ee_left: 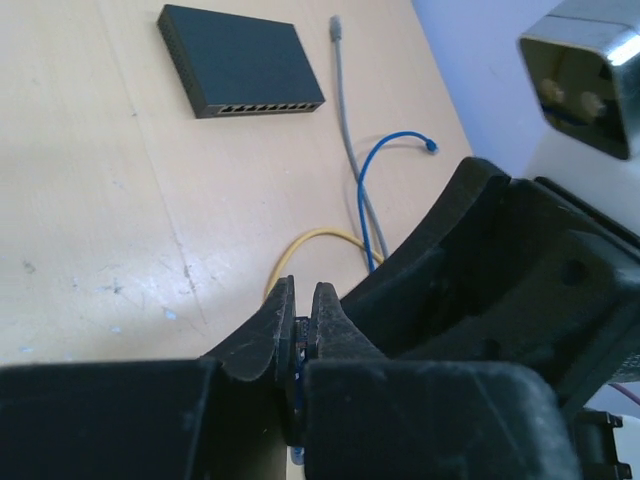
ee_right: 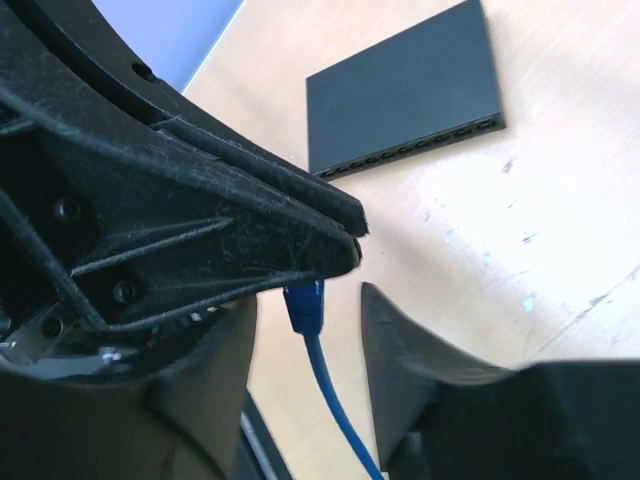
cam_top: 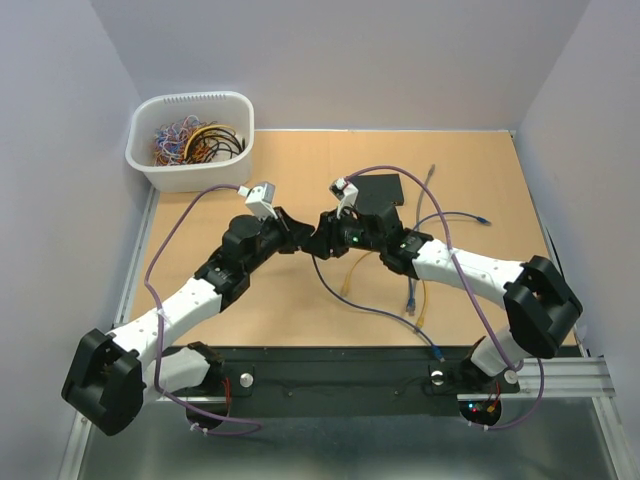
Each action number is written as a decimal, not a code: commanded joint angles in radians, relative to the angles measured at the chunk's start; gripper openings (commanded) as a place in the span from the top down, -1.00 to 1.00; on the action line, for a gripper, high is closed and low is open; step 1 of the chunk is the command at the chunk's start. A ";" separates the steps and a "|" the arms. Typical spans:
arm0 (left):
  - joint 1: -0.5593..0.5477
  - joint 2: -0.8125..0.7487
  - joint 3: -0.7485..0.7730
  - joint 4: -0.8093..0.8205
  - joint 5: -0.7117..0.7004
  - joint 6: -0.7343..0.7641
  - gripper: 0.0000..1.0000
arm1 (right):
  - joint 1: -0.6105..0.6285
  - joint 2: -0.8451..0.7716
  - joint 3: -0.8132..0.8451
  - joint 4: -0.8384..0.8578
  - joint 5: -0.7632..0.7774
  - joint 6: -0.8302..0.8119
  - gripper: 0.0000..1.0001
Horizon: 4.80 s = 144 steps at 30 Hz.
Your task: Insert the plug into the switch port
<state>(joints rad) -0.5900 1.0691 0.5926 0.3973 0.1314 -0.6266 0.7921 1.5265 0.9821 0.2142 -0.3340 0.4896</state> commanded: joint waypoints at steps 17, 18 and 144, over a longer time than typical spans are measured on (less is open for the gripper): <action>-0.005 -0.043 0.021 -0.135 -0.124 -0.054 1.00 | 0.004 -0.069 0.017 0.005 0.096 -0.037 0.12; -0.005 -0.043 0.021 -0.137 -0.124 -0.056 1.00 | 0.006 -0.069 0.015 0.007 0.093 -0.037 0.12; 0.593 0.456 -0.056 0.167 0.089 -0.048 -0.74 | 0.121 0.469 0.400 -0.570 0.328 -0.204 0.99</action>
<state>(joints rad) 0.0113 1.5547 0.5541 0.5632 0.1646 -0.6888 0.9047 1.9884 1.3514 -0.3180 -0.0402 0.3267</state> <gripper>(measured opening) 0.876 0.196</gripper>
